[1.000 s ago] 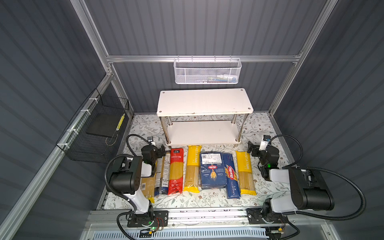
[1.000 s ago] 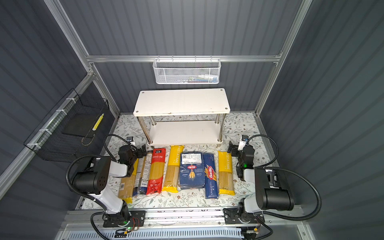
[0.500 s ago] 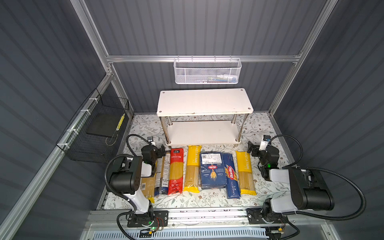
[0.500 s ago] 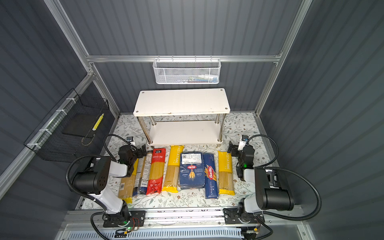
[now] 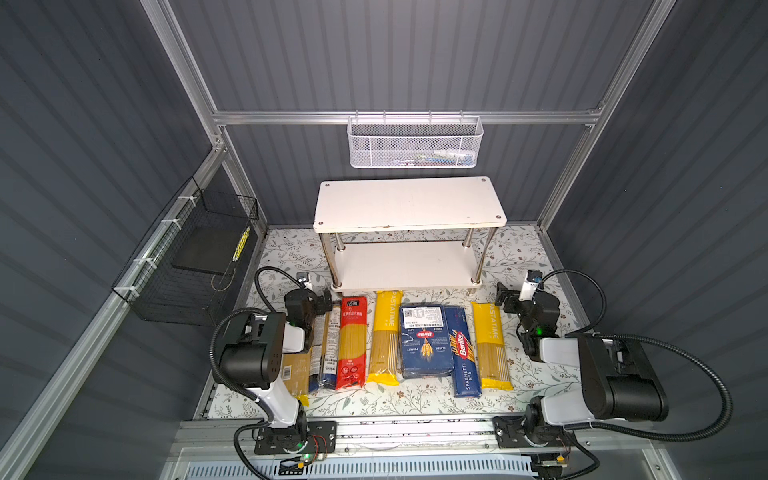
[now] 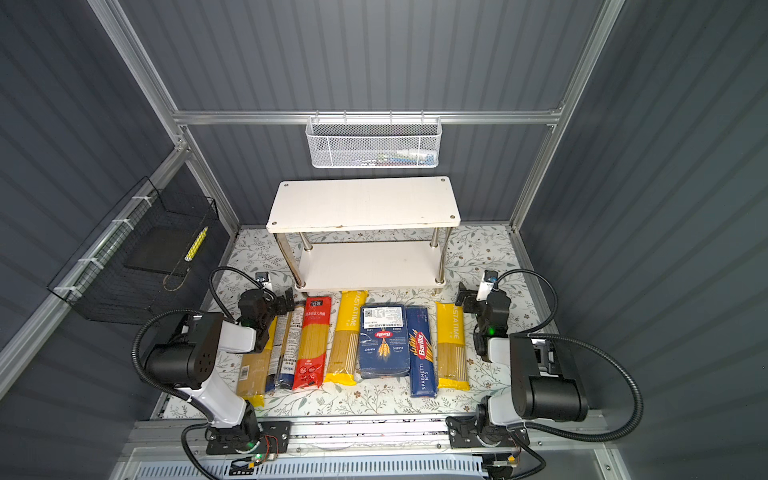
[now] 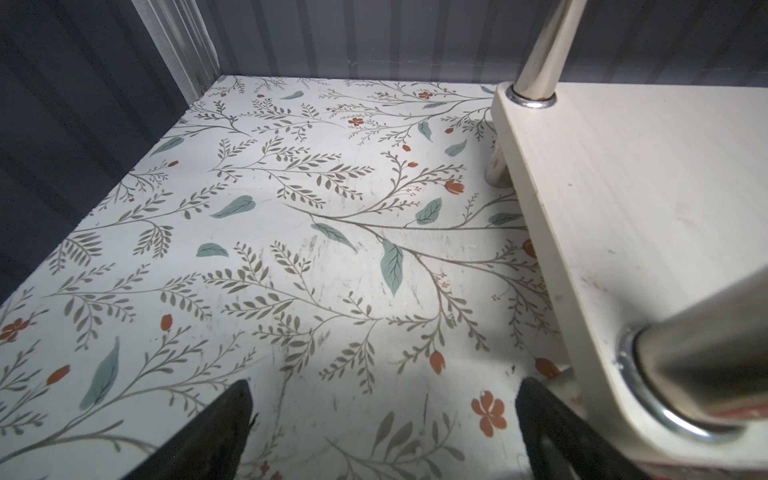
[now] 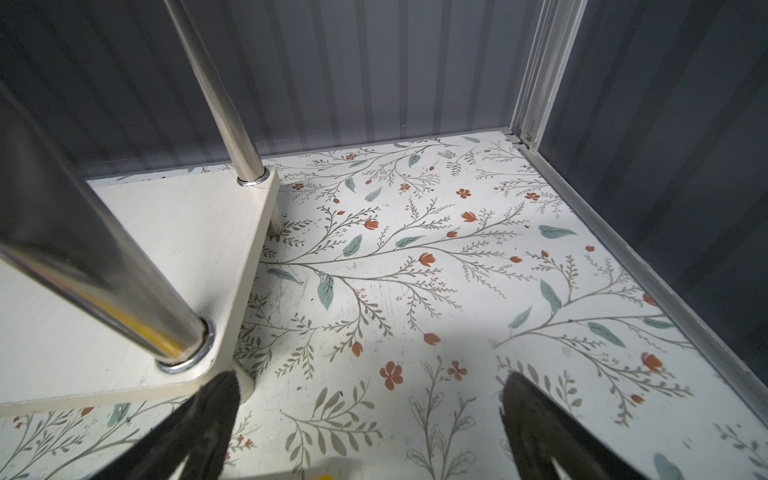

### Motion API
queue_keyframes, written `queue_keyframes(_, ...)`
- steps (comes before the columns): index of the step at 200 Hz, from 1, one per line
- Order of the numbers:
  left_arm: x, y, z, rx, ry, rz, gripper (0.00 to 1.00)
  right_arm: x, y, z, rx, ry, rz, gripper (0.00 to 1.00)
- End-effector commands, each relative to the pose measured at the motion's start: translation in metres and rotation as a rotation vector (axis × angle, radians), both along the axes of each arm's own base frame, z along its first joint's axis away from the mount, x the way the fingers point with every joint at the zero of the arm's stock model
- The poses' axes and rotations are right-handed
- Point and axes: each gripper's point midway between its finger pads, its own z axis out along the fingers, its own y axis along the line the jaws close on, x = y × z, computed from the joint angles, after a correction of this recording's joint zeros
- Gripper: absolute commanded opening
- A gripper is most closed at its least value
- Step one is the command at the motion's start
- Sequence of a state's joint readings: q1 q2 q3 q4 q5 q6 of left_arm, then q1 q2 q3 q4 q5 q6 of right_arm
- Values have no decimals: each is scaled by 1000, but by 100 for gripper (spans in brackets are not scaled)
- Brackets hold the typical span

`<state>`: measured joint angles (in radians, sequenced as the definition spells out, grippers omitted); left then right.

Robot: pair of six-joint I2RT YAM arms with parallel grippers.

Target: Place and organize the pasta boxes and bags onto the shelf

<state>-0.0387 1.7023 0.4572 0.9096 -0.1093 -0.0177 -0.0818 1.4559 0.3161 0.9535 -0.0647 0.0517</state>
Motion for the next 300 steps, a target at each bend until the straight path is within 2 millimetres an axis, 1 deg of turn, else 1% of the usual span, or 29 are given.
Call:
queue_keyframes(1,4,1,0,24,1,0,100,5,1,7,5,-14,10,99)
queue_keyframes(22,7,3,5,25,3,12,100,5,1,8,6,-19,10,99)
queue_keyframes(36,12,6,15,29,45,33,100,7,-1,9,11,6,0,99)
queue_keyframes(53,15,5,27,35,85,30,100,12,-4,19,14,48,-15,99)
queue_keyframes(65,14,-2,39,22,62,-10,100,15,-3,29,18,86,-14,99)
queue_keyframes(78,10,-7,55,-22,30,-26,100,12,-1,41,60,127,-15,99)
queue_keyframes(85,7,-11,64,-55,11,-36,100,9,3,50,90,137,-7,99)
queue_keyframes(98,3,-19,78,-128,-19,-59,100,0,-2,58,160,189,-91,98)
queue_keyframes(112,-1,-30,90,-205,-34,-95,100,-13,6,56,211,275,-100,98)
queue_keyframes(131,-9,-55,98,-284,-10,-198,100,-30,20,48,195,365,-109,98)
queue_keyframes(146,-21,-76,96,-288,26,-269,100,-46,30,36,138,451,-128,99)
queue_keyframes(149,-23,-79,95,-285,29,-280,100,-50,32,42,133,443,-126,99)
queue_keyframes(155,-27,-84,95,-281,31,-294,100,-57,36,40,128,474,-123,99)
queue_keyframes(171,-35,-89,95,-307,24,-310,100,-72,45,33,137,510,-122,99)
queue_keyframes(174,-36,-90,96,-313,22,-312,100,-80,46,26,135,539,-120,99)
queue_keyframes(199,-48,-98,101,-379,-3,-351,100,-98,55,14,187,579,-99,99)
queue_keyframes(212,-54,-97,99,-376,4,-349,100,-103,55,9,185,606,-100,99)
queue_keyframes(223,-57,-91,95,-357,19,-318,100,-106,54,8,177,629,-102,99)
queue_keyframes(238,-59,-81,85,-340,71,-250,100,-111,53,7,172,663,-108,99)
queue_keyframes(259,-62,-76,71,-338,167,-205,100,-118,58,0,205,710,-103,99)
queue_keyframes(277,-64,-77,61,-346,228,-198,100,-125,64,-7,208,758,-95,99)
queue_keyframes(300,-70,-80,52,-354,256,-213,100,-133,66,-14,177,804,-102,99)
